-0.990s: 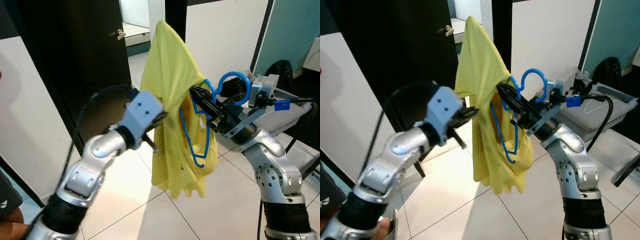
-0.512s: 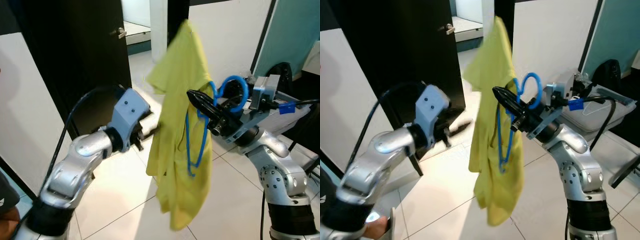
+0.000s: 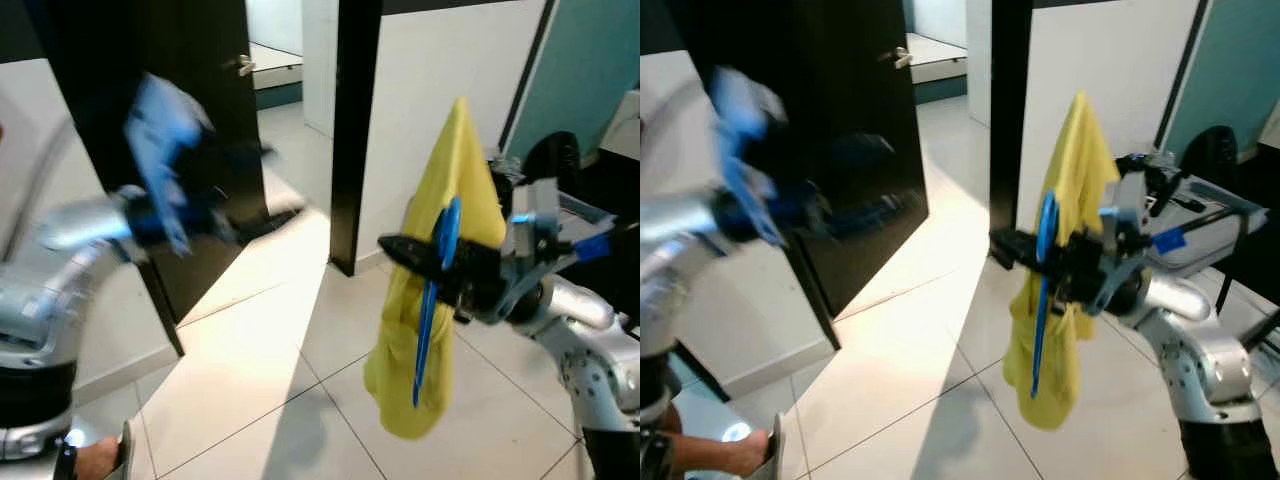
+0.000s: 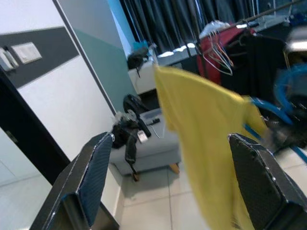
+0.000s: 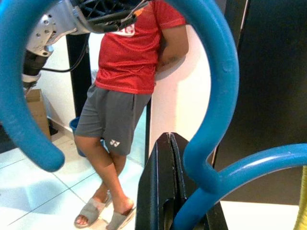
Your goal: Hang hanger
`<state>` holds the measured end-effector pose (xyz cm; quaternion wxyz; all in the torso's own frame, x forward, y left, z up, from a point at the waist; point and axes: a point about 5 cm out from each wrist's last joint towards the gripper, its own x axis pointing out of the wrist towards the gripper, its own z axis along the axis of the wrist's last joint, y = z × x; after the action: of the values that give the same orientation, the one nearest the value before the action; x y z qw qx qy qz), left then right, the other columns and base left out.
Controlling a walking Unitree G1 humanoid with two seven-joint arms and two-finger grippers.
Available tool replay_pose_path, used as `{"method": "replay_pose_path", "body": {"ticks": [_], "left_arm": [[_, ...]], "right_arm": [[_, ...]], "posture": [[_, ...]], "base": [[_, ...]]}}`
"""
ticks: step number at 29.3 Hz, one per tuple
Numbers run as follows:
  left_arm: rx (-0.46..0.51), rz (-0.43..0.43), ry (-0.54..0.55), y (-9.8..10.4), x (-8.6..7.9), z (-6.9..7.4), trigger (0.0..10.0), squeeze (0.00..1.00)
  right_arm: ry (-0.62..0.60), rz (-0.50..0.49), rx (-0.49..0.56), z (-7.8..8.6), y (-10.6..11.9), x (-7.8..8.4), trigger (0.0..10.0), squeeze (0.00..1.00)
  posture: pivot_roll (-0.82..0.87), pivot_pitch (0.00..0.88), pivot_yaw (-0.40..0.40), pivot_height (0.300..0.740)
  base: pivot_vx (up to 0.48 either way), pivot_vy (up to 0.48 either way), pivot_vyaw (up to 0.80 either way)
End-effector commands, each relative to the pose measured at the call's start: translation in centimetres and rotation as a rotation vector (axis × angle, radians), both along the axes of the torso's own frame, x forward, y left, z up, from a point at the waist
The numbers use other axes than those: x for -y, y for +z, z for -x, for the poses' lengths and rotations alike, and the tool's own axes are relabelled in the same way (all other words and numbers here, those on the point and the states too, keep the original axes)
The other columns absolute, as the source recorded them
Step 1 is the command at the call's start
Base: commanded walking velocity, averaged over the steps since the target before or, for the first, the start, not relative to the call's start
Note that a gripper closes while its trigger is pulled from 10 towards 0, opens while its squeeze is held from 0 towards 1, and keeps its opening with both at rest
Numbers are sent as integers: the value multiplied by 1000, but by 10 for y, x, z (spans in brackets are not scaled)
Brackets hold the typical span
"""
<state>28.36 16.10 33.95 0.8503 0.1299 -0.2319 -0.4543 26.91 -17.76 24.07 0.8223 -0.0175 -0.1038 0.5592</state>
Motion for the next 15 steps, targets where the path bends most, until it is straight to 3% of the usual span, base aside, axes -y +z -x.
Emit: {"method": "replay_pose_path", "body": {"ticks": [1, 6, 9, 11, 15], "left_arm": [[12, -3, 17, 4, -5, -4, 10000, 1000], [32, -8, -5, 8, -1, -8, 10000, 1000], [12, -46, -121, 2, 11, -2, 10000, 1000], [12, -46, -121, 2, 11, -2, 10000, 1000], [18, -106, -224, -2, 21, 3, 10000, 1000]], "right_arm": [[83, 63, 4, 9, -2, -6, 10000, 0], [166, 145, -73, 20, -17, -3, 10000, 0], [251, 167, -122, 30, -19, 1, 10000, 0], [251, 167, -122, 30, -19, 1, 10000, 0], [337, 169, -152, 38, -14, 4, 10000, 0]], "posture": [[-58, 0, -4, 740], [-69, 0, 2, 740], [-69, 0, 2, 740], [-69, 0, 2, 740], [-74, 0, 3, 740]], "base": [[0, 0, 0], [0, 0, 0], [0, 0, 0], [0, 0, 0], [0, 0, 0]]}}
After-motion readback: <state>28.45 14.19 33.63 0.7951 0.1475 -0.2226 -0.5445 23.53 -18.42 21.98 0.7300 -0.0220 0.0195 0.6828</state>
